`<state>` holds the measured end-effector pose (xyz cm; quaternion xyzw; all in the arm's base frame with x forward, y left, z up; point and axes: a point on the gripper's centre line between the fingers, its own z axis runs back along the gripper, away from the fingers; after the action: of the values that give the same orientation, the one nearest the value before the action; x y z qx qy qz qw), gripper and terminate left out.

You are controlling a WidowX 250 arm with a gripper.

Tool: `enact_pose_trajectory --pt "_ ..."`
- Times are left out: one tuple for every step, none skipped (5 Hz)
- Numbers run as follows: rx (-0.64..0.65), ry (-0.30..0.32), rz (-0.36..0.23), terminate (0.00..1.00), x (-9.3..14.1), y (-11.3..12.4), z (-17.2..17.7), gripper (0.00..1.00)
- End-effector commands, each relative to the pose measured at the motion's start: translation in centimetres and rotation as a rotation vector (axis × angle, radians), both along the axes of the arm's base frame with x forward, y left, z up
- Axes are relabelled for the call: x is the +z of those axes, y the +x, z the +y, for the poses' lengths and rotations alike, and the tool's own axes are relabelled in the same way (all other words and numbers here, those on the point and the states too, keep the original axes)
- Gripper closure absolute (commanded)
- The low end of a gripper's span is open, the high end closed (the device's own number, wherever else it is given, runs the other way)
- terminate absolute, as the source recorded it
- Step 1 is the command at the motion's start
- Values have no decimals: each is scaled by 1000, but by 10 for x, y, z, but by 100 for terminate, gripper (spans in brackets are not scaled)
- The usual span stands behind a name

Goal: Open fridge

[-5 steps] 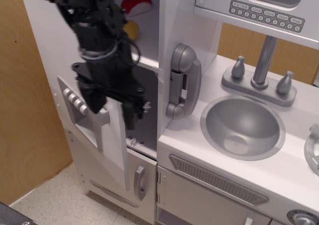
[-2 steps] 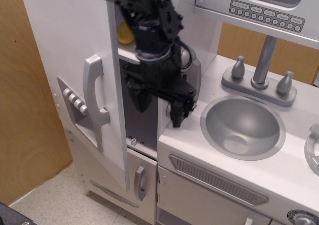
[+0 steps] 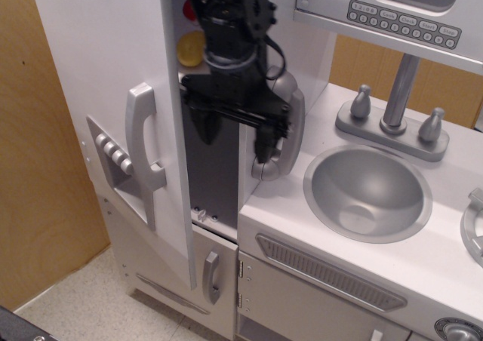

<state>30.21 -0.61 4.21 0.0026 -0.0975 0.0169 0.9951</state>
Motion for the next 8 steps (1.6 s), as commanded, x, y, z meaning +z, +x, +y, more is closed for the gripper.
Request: enact_pose_trajectory --pt "47 88 5 0 14 -29 28 0" --pt "74 101 35 0 17 -45 40 0" --pt "143 121 65 0 27 -58 67 0" --pt "165 121 39 0 25 -73 101 0" --pt "201 135 34 0 22 -81 134 0" --pt "252 151 56 0 17 -86 170 0" --pt "328 206 89 0 16 -84 206 0" --pt "427 204 95 0 21 -73 242 0"
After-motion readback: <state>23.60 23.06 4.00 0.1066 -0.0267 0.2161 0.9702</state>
